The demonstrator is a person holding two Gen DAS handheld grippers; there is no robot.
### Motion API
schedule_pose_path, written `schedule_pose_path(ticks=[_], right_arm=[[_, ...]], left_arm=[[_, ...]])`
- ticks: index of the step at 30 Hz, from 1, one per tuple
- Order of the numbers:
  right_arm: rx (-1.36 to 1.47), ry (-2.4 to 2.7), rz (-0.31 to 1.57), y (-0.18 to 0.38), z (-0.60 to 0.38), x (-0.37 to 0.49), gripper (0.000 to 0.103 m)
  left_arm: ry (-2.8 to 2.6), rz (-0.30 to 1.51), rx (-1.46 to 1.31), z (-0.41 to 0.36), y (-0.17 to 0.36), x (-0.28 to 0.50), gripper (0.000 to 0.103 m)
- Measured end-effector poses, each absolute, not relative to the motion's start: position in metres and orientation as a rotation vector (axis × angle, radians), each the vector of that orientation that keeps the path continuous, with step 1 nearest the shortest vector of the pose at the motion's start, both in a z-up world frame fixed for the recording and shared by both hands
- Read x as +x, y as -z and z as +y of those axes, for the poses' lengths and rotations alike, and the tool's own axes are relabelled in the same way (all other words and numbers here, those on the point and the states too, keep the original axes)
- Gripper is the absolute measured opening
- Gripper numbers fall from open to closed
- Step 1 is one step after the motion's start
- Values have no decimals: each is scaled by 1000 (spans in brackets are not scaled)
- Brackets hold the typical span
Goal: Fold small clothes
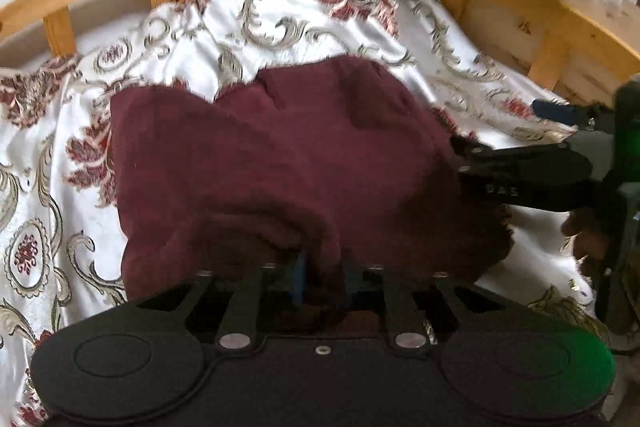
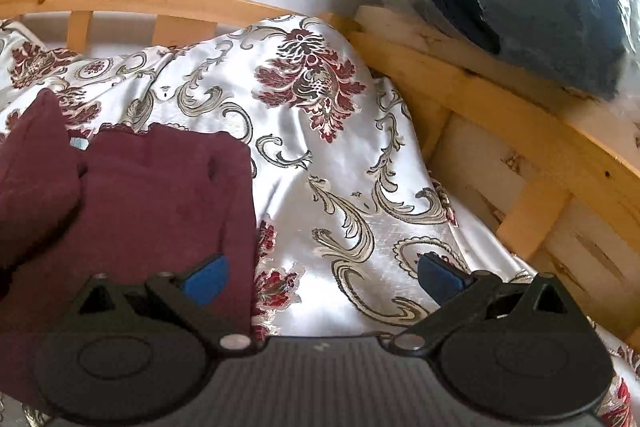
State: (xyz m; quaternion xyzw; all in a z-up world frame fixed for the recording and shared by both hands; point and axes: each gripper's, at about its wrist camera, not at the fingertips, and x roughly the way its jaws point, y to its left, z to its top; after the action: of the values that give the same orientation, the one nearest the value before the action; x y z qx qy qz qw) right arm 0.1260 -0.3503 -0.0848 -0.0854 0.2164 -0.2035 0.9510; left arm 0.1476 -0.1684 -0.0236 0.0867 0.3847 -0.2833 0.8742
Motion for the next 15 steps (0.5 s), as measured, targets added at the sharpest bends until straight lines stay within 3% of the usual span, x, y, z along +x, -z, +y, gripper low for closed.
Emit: schedule_pose_path(ticks=[1,3,4,11,13,15], right_arm=[[-167,409,440,84,-349,126,103],[-167,395,432,84,-346,124,103],[-173,388,426,83,-343,123,103],[-191,347,391,78,-330,123,103],[-174,307,356,76,-325,120,103],[-137,245,306,72,-321,117,103]], left_arm=[[616,796,170,-165,22,143,55],[652,772,159,-160,16,134,76],[649,744,157,-155,12,128,82],[565,556,78,-117,-11,100,95],[493,477,128,-111,-12,90,101],[446,449,213,-110,-6,86,102]])
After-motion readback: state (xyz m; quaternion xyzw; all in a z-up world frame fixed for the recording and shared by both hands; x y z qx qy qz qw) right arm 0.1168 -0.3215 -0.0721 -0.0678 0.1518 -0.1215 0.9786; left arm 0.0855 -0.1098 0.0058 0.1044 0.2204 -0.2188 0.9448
